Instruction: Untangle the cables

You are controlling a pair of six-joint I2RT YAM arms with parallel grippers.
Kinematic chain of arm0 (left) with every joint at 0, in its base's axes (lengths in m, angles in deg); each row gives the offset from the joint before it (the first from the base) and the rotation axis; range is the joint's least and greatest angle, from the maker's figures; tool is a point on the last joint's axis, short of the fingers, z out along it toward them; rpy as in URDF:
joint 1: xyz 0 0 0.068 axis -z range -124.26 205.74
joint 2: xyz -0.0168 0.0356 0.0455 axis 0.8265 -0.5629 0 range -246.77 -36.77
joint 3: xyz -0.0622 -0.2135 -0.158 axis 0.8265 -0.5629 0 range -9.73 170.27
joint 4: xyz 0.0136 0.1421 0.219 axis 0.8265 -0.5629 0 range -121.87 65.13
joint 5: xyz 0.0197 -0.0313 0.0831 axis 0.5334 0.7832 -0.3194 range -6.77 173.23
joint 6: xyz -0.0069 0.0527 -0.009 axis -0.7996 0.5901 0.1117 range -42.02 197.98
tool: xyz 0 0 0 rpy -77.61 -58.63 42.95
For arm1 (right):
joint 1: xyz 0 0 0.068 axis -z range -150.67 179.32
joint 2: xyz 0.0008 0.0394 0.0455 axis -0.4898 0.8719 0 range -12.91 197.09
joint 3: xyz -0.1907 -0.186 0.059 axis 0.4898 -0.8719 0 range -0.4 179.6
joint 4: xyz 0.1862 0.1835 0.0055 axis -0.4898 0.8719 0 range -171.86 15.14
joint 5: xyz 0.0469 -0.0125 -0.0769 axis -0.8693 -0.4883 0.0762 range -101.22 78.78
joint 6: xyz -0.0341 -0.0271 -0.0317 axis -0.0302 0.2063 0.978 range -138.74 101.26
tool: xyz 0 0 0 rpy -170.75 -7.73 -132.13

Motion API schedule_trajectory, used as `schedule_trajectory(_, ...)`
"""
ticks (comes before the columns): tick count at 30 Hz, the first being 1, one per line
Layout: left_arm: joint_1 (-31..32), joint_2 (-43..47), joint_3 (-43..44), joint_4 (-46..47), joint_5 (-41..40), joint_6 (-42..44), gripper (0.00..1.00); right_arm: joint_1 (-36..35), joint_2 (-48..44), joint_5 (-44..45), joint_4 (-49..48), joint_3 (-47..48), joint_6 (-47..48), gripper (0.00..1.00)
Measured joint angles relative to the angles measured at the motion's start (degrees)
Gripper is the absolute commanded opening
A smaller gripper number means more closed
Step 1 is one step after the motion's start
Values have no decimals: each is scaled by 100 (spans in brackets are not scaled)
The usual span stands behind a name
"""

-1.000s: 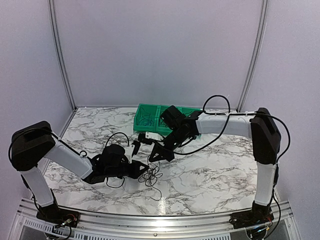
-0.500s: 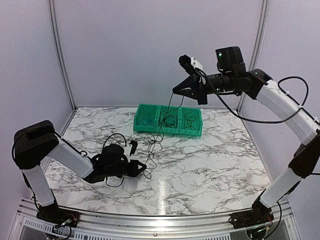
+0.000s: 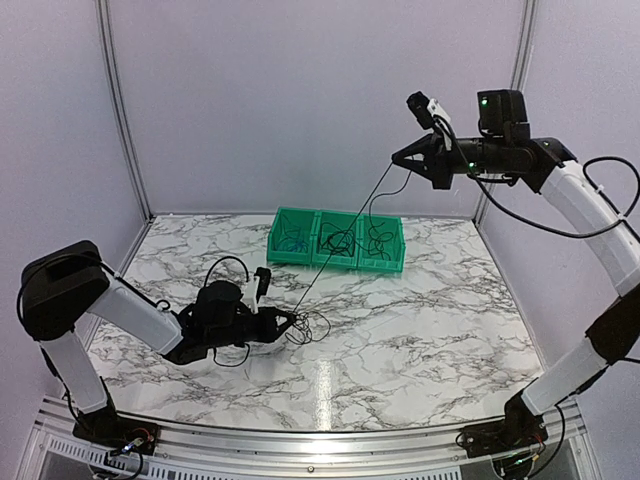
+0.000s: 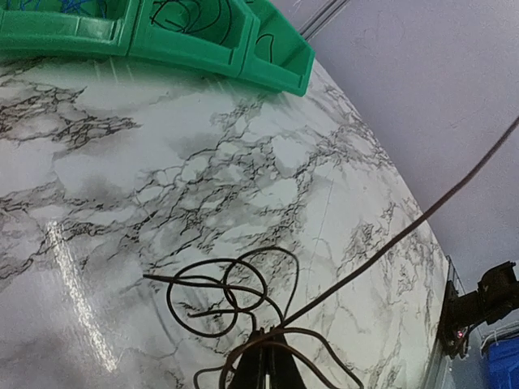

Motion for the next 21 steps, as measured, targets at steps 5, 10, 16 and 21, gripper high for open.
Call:
schedule_trajectory(5, 0, 216, -28, 348, -37, -59, 0, 293, -304, 160, -37, 7, -286, 0)
schedule_trajectory(10, 4, 299, 24, 772, -28, -136, 12, 533, -378, 260, 9, 304, -474, 0)
schedule_trajectory(16, -37, 199, -310, -39, -146, -170, 12, 754, -643, 483, -671, 415, -656, 0)
schedule_trajectory(21, -46, 192, -409, -350, -203, -175, 12, 774, -955, 549, -970, 468, -708, 0)
